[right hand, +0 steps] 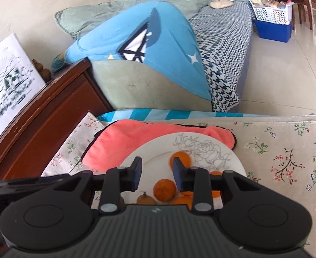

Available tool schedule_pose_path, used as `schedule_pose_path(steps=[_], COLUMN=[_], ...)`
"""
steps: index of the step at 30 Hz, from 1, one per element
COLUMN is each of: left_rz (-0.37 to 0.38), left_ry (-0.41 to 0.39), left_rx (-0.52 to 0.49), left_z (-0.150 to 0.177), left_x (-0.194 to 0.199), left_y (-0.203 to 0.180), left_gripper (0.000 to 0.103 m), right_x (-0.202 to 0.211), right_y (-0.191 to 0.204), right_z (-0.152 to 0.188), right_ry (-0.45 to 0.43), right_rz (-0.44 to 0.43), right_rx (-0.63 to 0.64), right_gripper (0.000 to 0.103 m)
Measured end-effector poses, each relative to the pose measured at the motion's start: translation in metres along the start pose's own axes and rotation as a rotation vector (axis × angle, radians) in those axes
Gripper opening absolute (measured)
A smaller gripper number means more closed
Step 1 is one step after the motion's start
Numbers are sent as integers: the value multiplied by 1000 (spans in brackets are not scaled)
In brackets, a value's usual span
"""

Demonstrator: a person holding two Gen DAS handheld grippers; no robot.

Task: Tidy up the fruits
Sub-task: 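Move both open grippers back from the plate to the last fruits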

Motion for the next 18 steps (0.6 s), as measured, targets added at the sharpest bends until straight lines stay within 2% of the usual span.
schedule_pose_path(steps=[10,18], left_rz=[-41,-86], left_ry=[-7,28], left_rx=[-65,-97], left_z=[5,17], left_x=[24,31], left_y=[27,50], left_gripper=[57,58], right_x=[18,25], right_y=[37,70], right_z=[28,61], right_ry=[38,91], right_rz=[-51,-104], right_rx=[100,181], right_gripper=[34,34])
Point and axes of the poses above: each gripper's, at about its wrist camera, not at the fingertips, and x roughly against the way its jaws point, y to its left, z to its underside, the point moved 8 cm from there along -x, roughly the way its jaws point, and after that the axes turned 5 degrees about -y, right-handed, at the moved point
